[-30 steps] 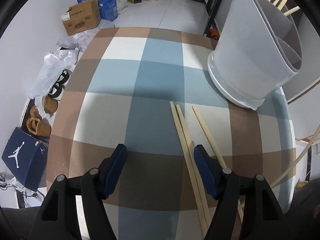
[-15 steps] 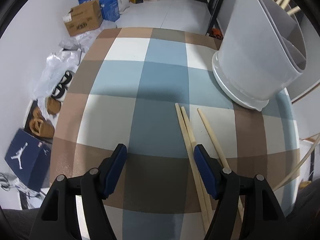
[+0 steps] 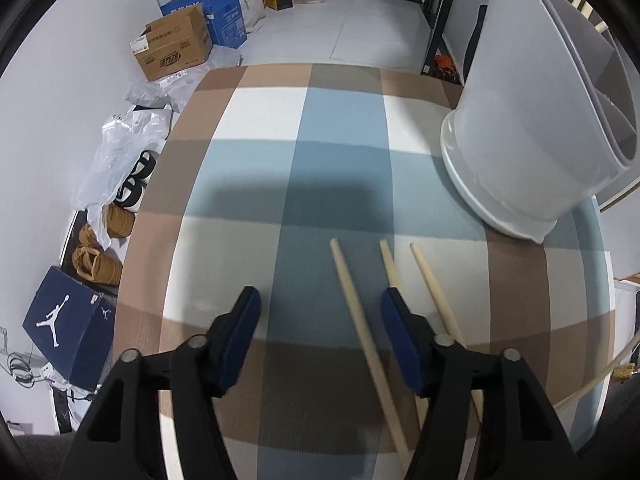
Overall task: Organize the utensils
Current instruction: 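Grasp a loose wooden chopstick with the left gripper and lift it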
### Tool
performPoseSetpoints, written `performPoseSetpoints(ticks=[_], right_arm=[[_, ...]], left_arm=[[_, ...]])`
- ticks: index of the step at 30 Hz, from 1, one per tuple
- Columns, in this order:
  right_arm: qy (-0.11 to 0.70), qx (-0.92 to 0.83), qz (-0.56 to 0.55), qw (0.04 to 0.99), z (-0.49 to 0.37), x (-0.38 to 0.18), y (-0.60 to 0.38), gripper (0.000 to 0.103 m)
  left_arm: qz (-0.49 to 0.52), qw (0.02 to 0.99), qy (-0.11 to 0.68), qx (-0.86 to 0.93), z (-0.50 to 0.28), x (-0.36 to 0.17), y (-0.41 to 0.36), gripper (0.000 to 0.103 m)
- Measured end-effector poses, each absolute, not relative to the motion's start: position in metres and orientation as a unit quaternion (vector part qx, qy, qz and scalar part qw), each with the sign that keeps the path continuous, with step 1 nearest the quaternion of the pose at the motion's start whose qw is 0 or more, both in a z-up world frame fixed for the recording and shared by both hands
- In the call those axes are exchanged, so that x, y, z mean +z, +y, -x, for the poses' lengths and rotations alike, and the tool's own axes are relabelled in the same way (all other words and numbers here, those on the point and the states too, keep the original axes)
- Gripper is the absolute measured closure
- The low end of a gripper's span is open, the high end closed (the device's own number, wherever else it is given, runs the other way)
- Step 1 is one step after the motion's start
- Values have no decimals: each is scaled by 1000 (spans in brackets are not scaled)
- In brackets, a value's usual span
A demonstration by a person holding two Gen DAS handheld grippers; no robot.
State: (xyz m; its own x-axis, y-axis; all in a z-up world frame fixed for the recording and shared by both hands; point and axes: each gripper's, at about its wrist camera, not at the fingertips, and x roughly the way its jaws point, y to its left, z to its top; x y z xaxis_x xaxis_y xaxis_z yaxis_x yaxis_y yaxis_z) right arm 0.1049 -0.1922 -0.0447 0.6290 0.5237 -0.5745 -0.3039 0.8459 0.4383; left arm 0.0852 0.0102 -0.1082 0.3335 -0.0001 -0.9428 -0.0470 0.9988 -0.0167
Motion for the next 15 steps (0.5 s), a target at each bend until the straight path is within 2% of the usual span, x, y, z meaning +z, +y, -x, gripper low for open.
performPoseSetpoints(ticks=[2,6,7,9,15], right_arm=[[363,234,-148,890,-105,-45,-191,99],[368,232,-143,889,-106,-46,-189,99],[369,232,-143,889,-107,-46,-189,99],[371,231,-143,888,-108,-47,-188,99],[371,232,-140,888,-110,-45,-188,99]], left_arm=[[19,818,574,10,-87,-108,9,62],[20,823,568,2,-89,-106,7,91],[23,823,568,0,-89,-106,6,96],[32,824,565,-3,-91,-107,8,101],[59,837,544,2,-92,-104,13,102]])
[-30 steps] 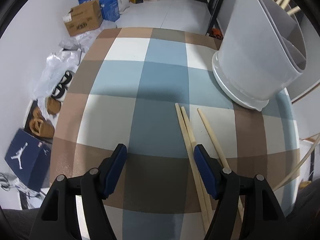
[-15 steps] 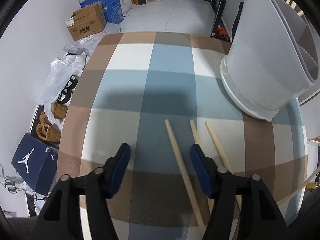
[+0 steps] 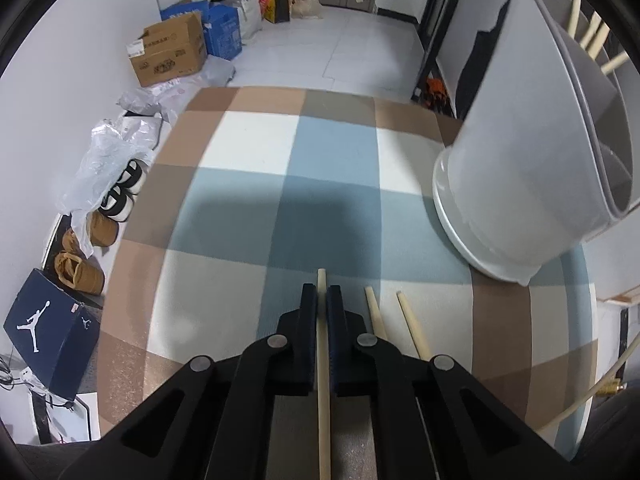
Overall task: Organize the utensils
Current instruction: 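Grasp a loose wooden chopstick with the left gripper and lift it, then lower both held chopsticks into the white holder with both grippers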
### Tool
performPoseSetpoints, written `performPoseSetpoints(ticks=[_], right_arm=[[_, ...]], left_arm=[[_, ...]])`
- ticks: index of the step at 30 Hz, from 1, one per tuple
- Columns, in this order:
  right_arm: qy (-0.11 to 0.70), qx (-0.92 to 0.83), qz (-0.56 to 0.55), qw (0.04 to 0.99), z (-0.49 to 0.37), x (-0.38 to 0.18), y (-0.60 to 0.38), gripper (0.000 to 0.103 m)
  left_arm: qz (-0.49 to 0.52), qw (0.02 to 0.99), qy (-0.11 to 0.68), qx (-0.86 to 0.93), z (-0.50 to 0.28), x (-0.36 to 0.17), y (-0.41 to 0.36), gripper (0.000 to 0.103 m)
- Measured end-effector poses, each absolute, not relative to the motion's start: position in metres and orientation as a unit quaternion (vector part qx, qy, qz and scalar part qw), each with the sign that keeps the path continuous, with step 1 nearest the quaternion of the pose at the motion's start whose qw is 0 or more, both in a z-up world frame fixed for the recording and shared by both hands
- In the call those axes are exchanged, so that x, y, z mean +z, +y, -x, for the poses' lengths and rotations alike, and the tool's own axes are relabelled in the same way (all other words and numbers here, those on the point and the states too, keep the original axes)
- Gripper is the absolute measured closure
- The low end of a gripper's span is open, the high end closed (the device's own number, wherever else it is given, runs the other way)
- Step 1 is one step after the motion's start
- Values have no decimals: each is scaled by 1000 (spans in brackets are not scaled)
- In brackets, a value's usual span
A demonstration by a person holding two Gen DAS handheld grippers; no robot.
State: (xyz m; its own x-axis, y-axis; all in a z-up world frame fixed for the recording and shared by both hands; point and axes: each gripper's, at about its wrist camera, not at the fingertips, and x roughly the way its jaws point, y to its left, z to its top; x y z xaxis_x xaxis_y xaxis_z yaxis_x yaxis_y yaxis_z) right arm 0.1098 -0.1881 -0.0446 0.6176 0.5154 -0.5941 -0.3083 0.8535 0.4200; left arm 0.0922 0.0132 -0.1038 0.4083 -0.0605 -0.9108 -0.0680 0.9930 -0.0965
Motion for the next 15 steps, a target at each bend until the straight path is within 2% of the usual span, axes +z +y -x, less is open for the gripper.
performPoseSetpoints(ticks=[15], right_arm=[[342,229,-120,903,-96,-26,-184,99]], left_arm=[[78,907,411,-35,-66,-48,7,102]])
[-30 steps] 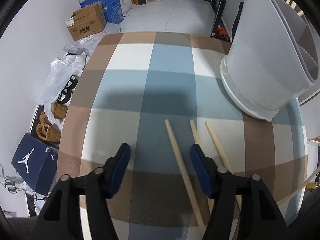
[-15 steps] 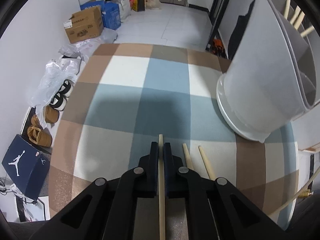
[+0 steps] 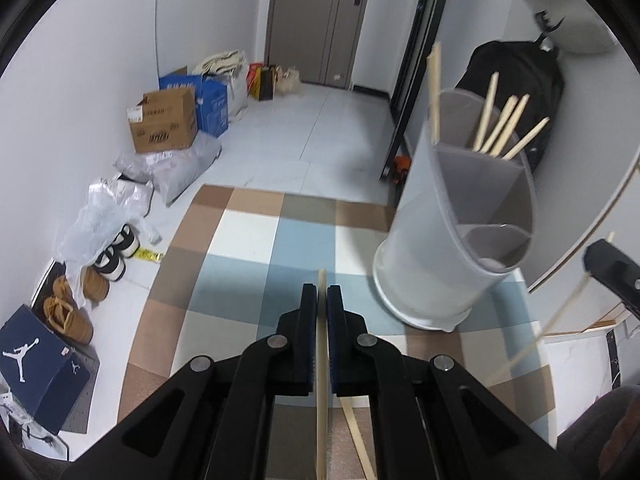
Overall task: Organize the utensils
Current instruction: 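Lower both held chopsticks into the white holder with both grippers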
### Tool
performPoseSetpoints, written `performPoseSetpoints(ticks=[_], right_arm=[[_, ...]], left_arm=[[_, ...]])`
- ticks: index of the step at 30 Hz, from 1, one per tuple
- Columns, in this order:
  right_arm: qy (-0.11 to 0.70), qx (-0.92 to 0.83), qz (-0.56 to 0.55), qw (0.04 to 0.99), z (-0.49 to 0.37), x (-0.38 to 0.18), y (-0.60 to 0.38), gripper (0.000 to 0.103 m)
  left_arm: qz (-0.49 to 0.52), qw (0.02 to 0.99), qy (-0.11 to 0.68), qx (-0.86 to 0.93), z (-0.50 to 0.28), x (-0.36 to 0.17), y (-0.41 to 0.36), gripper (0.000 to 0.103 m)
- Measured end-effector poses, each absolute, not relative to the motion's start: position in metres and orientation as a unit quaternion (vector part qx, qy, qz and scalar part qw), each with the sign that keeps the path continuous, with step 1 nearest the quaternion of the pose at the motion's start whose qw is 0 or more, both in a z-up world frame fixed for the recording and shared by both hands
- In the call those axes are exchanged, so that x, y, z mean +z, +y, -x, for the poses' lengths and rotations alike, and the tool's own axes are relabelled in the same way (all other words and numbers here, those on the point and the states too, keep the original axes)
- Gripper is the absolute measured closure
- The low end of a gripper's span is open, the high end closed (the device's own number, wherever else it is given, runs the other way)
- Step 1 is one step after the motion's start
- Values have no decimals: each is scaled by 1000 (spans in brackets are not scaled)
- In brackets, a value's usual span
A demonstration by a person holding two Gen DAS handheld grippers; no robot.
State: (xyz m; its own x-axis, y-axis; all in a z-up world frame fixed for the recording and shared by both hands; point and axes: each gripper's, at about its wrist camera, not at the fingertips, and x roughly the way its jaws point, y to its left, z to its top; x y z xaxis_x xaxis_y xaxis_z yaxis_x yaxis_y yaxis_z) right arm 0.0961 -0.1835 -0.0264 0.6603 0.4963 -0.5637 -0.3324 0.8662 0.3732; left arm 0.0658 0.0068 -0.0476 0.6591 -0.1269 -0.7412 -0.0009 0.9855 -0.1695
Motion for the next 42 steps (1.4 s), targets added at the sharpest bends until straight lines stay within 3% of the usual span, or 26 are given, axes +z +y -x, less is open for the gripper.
performPoseSetpoints(ticks=[25,42], right_arm=[[292,222,-109,924,-69,16,-172,99],[240,212,-84,944,-102,105,-182,99]], left_arm=[[108,947,291,-85,-38,45,13,102],[90,951,266,-128,-56,124,-7,102]])
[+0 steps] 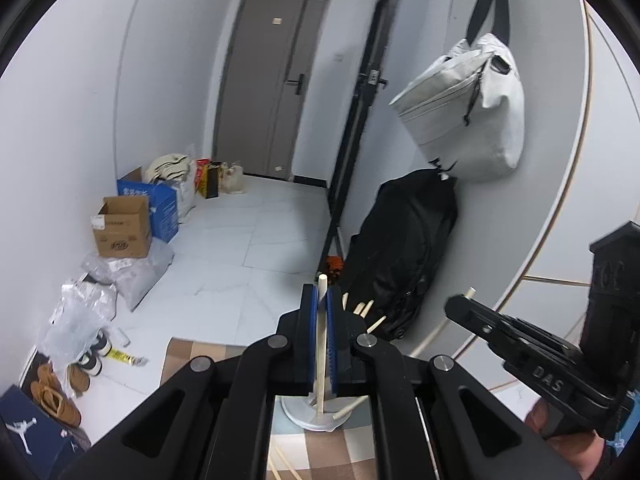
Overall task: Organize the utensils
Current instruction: 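Lower both held chopsticks into the white holder with both grippers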
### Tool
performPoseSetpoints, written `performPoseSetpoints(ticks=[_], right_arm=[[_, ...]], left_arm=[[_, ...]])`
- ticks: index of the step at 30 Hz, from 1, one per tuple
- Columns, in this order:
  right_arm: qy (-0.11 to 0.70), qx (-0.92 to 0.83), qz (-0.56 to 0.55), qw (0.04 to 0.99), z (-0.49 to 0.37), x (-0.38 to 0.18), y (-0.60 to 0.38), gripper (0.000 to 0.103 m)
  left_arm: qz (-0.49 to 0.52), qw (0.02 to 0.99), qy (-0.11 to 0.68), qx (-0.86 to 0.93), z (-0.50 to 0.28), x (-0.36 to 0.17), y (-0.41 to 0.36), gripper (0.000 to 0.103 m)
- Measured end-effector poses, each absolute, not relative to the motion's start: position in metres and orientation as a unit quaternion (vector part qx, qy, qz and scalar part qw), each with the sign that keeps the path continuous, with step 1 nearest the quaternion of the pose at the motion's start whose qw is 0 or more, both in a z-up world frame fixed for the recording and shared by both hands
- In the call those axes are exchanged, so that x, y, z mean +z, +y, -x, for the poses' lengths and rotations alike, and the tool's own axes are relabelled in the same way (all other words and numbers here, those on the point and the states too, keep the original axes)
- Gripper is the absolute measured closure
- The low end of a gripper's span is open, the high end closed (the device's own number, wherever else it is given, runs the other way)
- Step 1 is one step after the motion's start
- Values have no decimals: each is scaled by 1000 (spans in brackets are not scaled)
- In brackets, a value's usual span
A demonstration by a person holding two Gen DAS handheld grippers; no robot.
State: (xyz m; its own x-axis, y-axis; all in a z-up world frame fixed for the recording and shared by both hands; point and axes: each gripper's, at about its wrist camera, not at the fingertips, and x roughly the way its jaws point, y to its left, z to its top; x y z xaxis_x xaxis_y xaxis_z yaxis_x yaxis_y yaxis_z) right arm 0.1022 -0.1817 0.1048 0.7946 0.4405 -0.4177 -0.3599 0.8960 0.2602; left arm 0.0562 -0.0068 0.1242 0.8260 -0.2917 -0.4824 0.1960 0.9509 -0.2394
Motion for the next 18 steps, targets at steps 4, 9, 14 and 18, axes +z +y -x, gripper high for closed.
performPoseSetpoints(ticks=[4,9,14,18], right_arm=[[231,208,-81,947,-115,123,-180,99],[222,206,-84,949,-134,137,-182,99],[220,204,-87,950,-151,141,-183,99],[228,199,-93,949,-168,134,-187,99]], left_arm=[[75,956,251,-135,-61,143,-13,102],[76,956,246,-144,-76,155,-16,102],[77,953,251,-148,-96,154,-16,102],[75,951,260,-149,-110,146,-18,102]])
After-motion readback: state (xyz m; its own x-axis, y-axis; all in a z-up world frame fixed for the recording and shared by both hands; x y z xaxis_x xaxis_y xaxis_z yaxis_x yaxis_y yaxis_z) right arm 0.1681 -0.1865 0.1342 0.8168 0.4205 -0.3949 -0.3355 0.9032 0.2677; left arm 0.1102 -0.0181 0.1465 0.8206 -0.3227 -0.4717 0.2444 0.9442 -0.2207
